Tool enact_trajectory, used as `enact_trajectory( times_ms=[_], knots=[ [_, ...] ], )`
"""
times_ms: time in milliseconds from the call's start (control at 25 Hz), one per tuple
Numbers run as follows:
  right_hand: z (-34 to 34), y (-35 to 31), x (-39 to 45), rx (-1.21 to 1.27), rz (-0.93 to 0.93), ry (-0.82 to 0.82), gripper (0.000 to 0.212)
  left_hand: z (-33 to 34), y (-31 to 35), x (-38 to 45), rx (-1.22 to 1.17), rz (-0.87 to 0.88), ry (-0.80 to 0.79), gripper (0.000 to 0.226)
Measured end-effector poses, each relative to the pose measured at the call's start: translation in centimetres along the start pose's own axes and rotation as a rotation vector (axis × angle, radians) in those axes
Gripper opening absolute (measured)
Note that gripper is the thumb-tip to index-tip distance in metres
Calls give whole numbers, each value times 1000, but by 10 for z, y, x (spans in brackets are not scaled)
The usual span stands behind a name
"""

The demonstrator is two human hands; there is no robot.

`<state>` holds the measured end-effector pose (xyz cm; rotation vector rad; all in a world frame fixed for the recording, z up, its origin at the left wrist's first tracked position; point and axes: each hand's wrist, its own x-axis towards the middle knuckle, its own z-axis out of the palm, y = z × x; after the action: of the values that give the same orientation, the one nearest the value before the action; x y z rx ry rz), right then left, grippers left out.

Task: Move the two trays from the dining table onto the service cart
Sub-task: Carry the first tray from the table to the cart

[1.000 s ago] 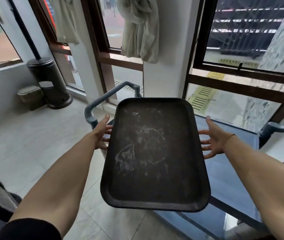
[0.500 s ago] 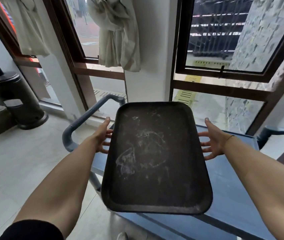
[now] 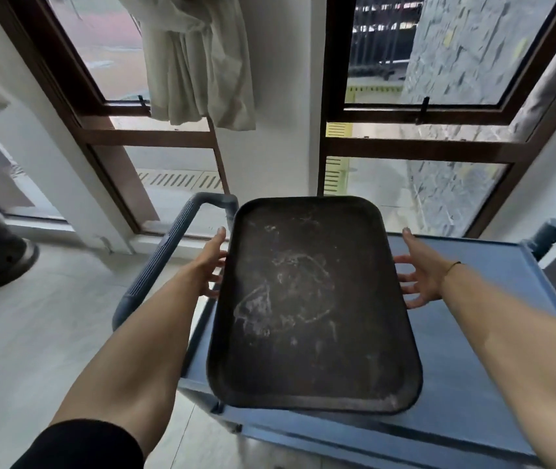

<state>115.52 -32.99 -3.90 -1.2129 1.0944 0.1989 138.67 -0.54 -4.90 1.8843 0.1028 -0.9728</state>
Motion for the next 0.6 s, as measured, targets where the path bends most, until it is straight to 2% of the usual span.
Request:
enact_trajectory(
  times_ms=[200, 360, 600],
  knots=[
    [30, 6, 18, 49, 42, 76, 79, -21, 2, 44, 50, -9, -58, 77],
    [47, 20, 32, 54, 90, 134, 76, -29, -8, 68, 89, -50, -105, 83],
    [64, 43, 40, 43, 141, 138, 73, -34, -27, 77, 117, -95, -128, 75]
  ],
)
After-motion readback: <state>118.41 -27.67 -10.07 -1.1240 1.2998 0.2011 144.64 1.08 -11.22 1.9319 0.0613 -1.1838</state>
